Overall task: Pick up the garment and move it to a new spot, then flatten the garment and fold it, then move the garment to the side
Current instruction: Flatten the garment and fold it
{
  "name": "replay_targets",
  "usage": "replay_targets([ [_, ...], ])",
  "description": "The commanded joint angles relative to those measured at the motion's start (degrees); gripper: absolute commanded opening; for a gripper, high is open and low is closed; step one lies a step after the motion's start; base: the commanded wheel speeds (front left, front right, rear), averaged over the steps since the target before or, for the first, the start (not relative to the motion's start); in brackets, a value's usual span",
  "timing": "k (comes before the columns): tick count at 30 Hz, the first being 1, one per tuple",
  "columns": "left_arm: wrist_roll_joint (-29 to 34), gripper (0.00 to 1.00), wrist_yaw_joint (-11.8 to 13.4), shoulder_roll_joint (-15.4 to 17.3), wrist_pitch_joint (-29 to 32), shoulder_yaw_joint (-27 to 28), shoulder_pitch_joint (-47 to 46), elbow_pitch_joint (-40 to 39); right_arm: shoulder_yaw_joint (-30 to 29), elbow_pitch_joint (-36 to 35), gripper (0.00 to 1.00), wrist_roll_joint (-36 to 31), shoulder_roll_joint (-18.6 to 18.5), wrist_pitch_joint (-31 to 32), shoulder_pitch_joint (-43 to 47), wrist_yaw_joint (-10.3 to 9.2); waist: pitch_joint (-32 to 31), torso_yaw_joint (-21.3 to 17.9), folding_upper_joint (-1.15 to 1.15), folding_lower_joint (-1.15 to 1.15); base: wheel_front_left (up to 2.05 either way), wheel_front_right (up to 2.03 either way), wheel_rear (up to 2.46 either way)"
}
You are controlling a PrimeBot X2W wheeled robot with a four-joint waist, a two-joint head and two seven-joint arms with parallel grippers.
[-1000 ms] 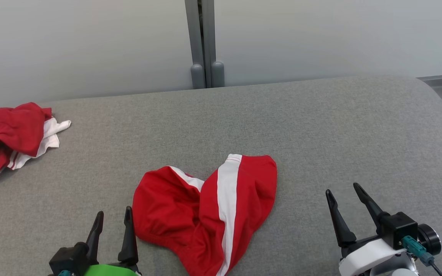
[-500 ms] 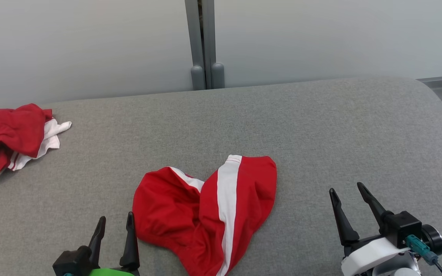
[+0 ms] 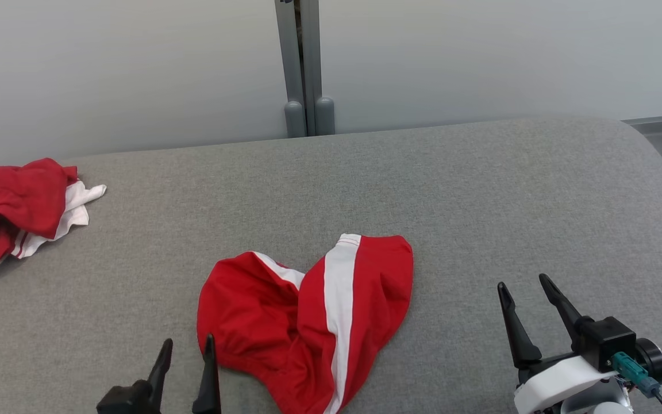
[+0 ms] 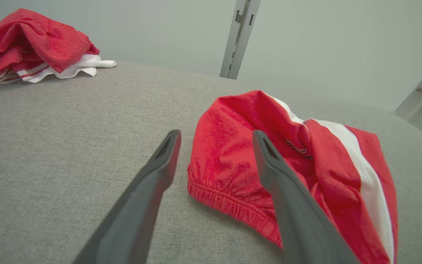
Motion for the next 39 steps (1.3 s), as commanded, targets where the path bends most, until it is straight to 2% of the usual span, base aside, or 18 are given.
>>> replay_targets([
  [1, 0.24, 1.00, -0.26, -0.01, 0.00, -0.94, 0.99, 1.11, -0.27, 0.10, 1.00, 0.50, -0.24, -0.01, 0.03, -0.08, 0.01, -0.04, 0.00, 0.00, 0.00, 0.00, 0.00],
  [4, -1.09, 1.00, -0.52, -0.01, 2.04, -3.87, 1.29, 2.74, -0.44, 0.05, 1.00, 0.28, -0.24, -0.01, 0.08, -0.08, 0.06, -0.15, 0.00, 0.00, 0.00, 0.00, 0.00],
  [7, -3.78, 1.00, -0.78, 0.00, 6.86, -8.30, 1.96, 3.32, -0.60, -0.02, 1.00, -0.04, -0.24, -0.01, 0.18, -0.08, 0.25, -0.30, 0.00, 0.00, 0.00, 0.00, 0.00],
  [16, -10.87, 1.00, -1.11, 0.98, 20.33, -15.74, 5.47, -0.53, -1.06, -0.17, 1.00, -0.55, -0.24, -0.01, -0.13, -0.08, 1.43, -1.25, 0.00, 0.00, 0.00, 0.00, 0.00],
  [21, -14.82, 1.00, -1.14, 0.85, 21.92, -17.16, 5.80, -2.89, -1.03, -0.10, 1.00, -0.75, -0.24, -0.01, -0.81, -0.08, 2.14, -2.23, 0.00, 0.00, 0.00, 0.00, 0.00],
  [26, -16.87, 1.00, -1.13, 0.64, 20.47, -18.04, 3.63, -3.59, -1.14, -0.06, 1.00, -0.95, -0.24, -0.01, -0.97, -0.08, 2.67, -3.11, 0.00, 0.00, 0.00, 0.00, 0.00],
  [27, -16.73, 0.95, -1.13, 0.64, 19.78, -17.96, 3.03, -3.39, -1.13, -0.01, 1.00, -1.00, -0.24, -0.01, -1.07, -0.08, 2.78, -3.32, 0.00, 0.00, 0.00, 0.00, 0.00],
  [28, -16.52, 0.54, -1.13, 0.68, 19.13, -17.72, 2.56, -3.16, -1.21, 0.00, 1.00, -1.06, -0.24, -0.01, -1.12, -0.08, 2.84, -3.43, 0.00, 0.00, 0.00, 0.00, 0.00],
  [30, -15.29, 0.04, -0.94, 1.31, 17.58, -17.24, 1.13, -2.68, -1.33, -0.01, 1.00, -1.15, -0.23, -0.01, -1.30, -0.08, 2.99, -3.66, 0.00, 0.00, 0.00, 0.00, 0.00],
  [31, -14.62, 0.00, -0.69, 1.64, 16.85, -16.96, 0.45, -2.57, -1.43, -0.02, 1.00, -1.21, -0.24, -0.01, -1.37, -0.08, 3.02, -3.71, 0.00, 0.00, 0.00, 0.00, 0.00],
  [36, -10.14, 0.00, 0.86, 4.42, 12.77, -15.26, -4.80, -3.26, -2.12, -0.08, 1.00, -1.42, -0.24, -0.01, -1.60, -0.08, 3.07, -3.50, 0.00, 0.00, 0.00, 0.00, 0.00],
  [39, -7.07, 0.00, 0.86, 6.74, 12.18, -15.14, -9.42, -4.01, -2.29, -0.08, 1.00, -1.45, -0.23, -0.01, -1.75, -0.08, 2.94, -3.12, 0.00, 0.00, 0.00, 0.00, 0.00],
])
